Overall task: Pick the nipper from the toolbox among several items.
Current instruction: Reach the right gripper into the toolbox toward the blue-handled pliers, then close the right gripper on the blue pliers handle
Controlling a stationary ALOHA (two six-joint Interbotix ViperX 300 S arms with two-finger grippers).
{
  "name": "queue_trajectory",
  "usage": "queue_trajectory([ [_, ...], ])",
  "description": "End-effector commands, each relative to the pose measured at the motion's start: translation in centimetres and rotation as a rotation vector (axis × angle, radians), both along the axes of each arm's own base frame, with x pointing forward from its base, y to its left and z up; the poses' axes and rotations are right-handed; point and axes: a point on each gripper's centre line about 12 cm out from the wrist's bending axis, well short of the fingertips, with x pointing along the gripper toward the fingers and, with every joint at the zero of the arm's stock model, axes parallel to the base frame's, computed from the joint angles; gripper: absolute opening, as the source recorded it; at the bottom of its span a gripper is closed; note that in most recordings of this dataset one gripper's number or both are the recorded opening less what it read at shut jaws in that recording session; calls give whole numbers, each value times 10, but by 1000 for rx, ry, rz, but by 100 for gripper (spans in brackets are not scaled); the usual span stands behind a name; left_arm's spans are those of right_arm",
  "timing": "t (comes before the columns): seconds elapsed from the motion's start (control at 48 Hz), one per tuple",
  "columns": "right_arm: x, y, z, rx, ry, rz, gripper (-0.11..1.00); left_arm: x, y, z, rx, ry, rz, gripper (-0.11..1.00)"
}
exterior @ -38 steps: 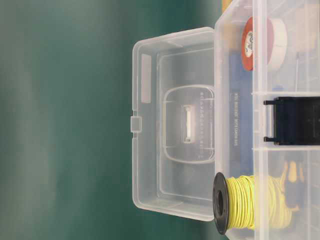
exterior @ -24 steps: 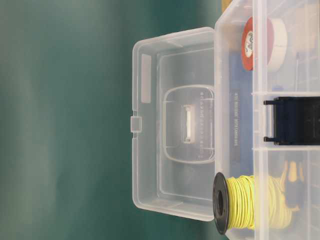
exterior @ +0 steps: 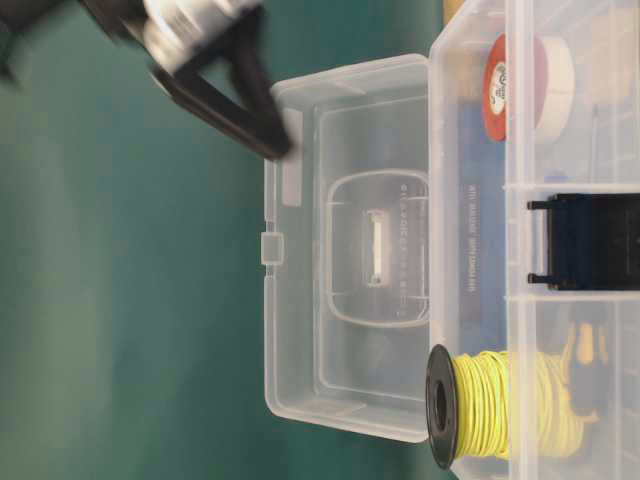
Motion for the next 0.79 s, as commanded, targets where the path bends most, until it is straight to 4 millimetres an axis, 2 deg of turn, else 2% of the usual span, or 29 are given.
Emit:
queue_trajectory([
  [0.0, 22, -11, 1, 1, 63, -8, 70, 2, 1, 7, -3, -18, 4, 0],
  [0.042, 32, -16, -8, 2, 116, -9, 71, 2, 1, 7, -3, -18, 4, 0],
  [0.125, 47, -23, -21, 3, 183, -9, 67, 3, 0, 6, -4, -14, 2, 0],
  [0.312, 72, -35, -62, 19, 288, -11, 63, 3, 1, 4, -6, -8, 3, 0],
  [0.5, 85, -45, -105, 43, 373, -21, 63, 3, 1, 2, -6, 0, 3, 0],
  [0.666, 94, -47, -124, 50, 385, -20, 62, 2, 1, 0, -6, 3, 3, 0],
  [0.771, 94, -49, -134, 52, 399, -21, 58, 2, 1, 0, -9, 4, 3, 0],
])
